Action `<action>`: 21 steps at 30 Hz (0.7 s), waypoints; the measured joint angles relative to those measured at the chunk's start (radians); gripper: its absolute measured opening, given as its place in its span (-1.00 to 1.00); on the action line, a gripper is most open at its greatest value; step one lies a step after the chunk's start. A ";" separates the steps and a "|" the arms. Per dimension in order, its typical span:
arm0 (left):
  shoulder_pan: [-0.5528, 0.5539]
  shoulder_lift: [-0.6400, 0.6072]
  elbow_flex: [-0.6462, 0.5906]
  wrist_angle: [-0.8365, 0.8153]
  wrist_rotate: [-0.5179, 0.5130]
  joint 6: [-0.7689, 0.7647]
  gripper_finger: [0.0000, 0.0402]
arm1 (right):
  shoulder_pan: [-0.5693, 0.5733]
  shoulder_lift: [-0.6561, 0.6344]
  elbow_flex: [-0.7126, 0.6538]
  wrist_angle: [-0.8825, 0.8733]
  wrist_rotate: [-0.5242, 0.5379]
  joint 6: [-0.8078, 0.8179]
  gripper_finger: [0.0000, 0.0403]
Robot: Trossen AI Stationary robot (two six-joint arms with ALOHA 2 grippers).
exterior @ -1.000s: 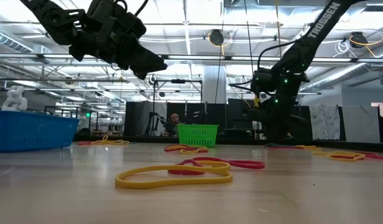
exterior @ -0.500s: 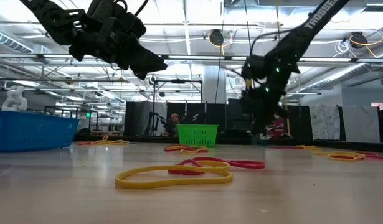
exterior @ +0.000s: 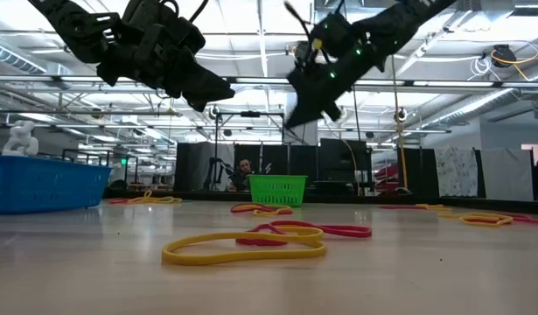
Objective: Sort rubber bands into baskets
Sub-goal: Put the blue rubber band into the green bin
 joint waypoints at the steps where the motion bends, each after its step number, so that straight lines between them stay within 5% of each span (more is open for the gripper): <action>1: 0.000 0.000 0.000 0.000 0.000 0.000 -0.39 | 0.014 0.000 0.002 0.035 0.000 -0.005 -1.00; 21: -0.001 0.000 0.000 -0.003 0.000 0.000 -0.39 | 0.009 0.167 0.003 0.137 0.016 0.009 -1.00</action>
